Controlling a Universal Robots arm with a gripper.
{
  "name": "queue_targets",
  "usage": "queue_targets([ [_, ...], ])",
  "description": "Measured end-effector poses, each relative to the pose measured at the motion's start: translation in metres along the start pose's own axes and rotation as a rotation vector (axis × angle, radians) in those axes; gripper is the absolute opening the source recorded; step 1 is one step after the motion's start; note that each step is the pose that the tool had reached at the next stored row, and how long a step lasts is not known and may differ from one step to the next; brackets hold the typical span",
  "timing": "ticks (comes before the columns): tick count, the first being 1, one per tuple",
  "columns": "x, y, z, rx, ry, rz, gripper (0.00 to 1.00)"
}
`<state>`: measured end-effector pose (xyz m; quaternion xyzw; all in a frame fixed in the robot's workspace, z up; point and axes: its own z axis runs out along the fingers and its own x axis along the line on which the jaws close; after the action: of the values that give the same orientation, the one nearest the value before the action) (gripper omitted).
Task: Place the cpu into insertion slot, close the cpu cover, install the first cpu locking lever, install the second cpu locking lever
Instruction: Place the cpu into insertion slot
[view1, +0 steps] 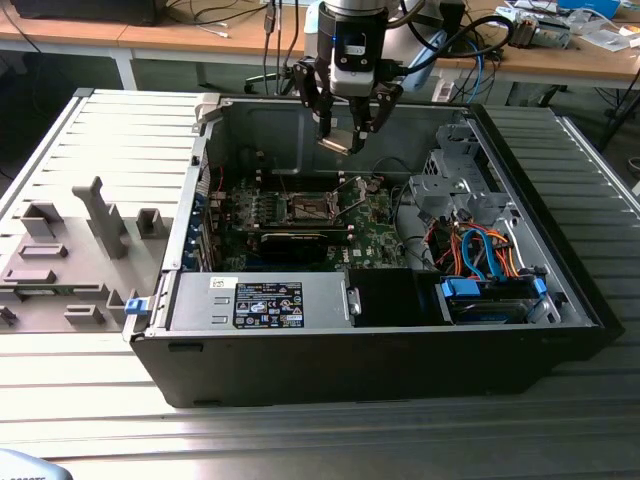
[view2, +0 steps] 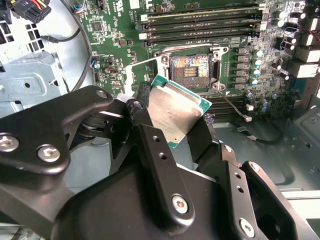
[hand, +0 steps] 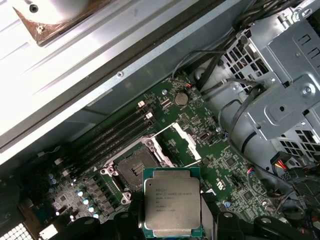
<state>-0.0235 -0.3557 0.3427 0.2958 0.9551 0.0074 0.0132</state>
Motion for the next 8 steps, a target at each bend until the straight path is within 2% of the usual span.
queue_targets([
  [8,0.0000,0.0000,0.0000,0.0001,-0.0001,0.005,0.55],
])
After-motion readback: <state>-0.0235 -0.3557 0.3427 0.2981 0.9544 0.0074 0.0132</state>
